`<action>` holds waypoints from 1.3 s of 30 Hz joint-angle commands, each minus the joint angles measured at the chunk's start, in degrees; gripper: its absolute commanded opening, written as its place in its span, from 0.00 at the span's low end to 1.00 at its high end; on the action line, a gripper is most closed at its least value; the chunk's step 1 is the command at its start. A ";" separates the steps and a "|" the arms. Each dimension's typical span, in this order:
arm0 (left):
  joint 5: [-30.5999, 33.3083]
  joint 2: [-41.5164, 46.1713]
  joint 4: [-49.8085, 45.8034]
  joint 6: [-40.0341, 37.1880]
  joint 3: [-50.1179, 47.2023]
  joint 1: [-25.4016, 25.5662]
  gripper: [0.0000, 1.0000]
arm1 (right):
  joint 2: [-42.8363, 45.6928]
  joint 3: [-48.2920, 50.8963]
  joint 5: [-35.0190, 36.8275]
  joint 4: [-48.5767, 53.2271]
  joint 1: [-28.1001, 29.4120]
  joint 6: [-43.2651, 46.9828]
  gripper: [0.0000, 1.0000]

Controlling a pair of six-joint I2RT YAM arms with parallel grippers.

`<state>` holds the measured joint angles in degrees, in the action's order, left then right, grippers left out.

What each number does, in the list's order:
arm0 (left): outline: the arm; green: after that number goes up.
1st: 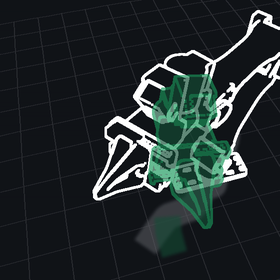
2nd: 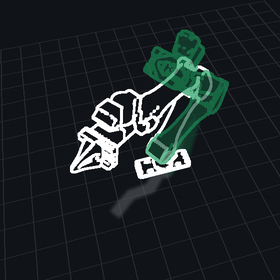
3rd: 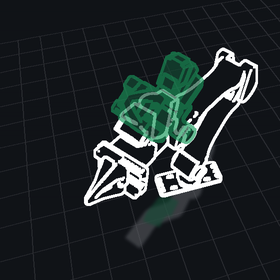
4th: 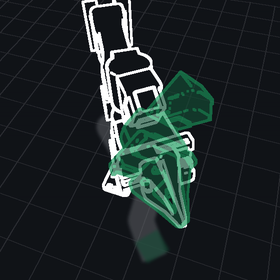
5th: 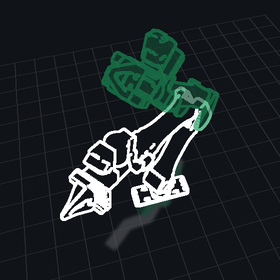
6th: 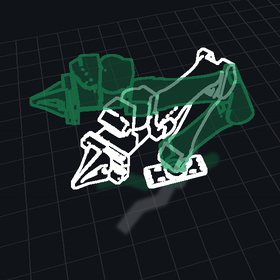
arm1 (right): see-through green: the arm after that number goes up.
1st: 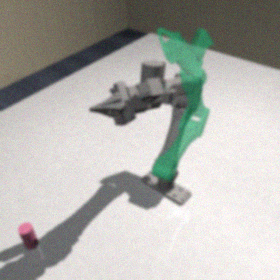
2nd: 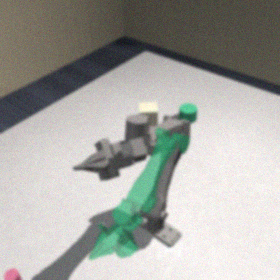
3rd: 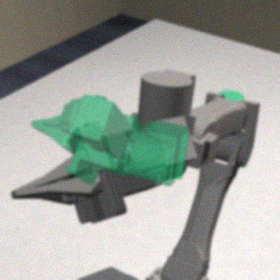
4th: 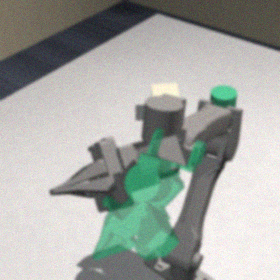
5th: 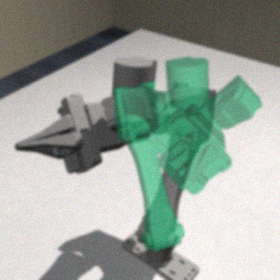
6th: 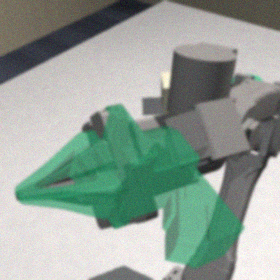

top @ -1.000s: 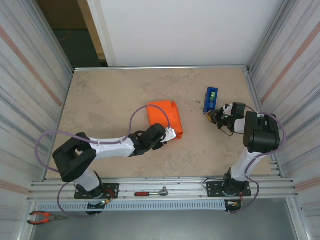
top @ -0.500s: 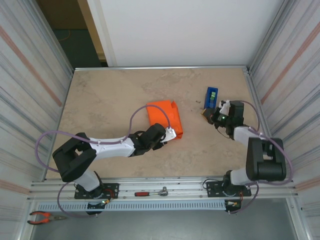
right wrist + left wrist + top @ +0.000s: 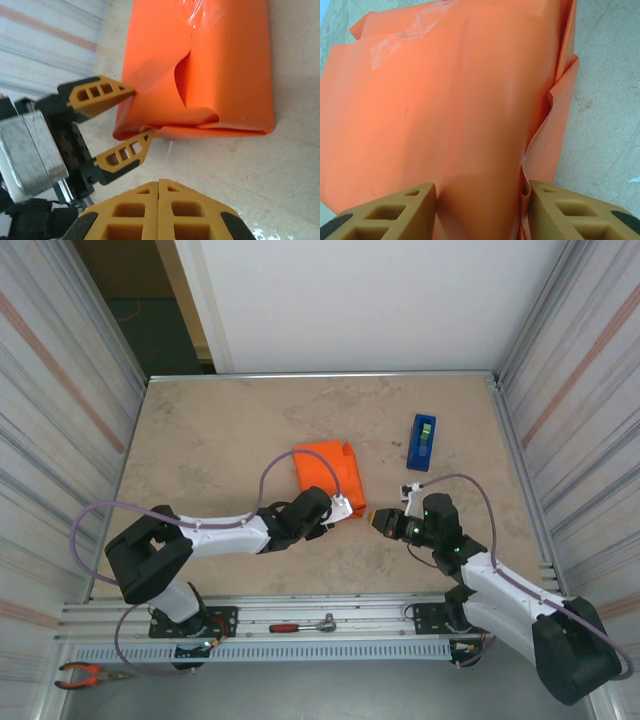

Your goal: Wrap the gift box in paper

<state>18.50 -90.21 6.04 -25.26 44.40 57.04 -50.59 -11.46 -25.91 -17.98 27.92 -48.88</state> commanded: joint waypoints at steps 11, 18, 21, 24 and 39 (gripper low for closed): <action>-2.38 -1.83 -4.09 1.89 -0.94 -0.05 0.49 | -1.90 1.57 17.41 -12.80 11.74 0.43 0.00; -2.30 -1.89 -4.11 1.88 -1.07 0.09 0.49 | -7.52 1.12 19.54 -19.92 14.90 0.57 0.00; -2.31 -1.89 -4.11 1.88 -1.06 0.20 0.49 | -10.44 1.13 20.13 -23.22 15.81 0.54 0.00; -2.19 -1.77 -4.20 1.88 -1.06 0.29 0.49 | -12.79 1.17 20.84 -25.92 16.28 0.53 0.00; -2.07 -1.57 -4.20 1.98 -1.17 0.36 0.49 | -21.72 0.29 21.71 -34.56 17.33 -0.40 0.00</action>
<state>18.52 -90.21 6.04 -24.80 44.40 57.14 -71.02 -10.70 -5.58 -48.36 44.69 -49.01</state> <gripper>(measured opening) 0.491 0.058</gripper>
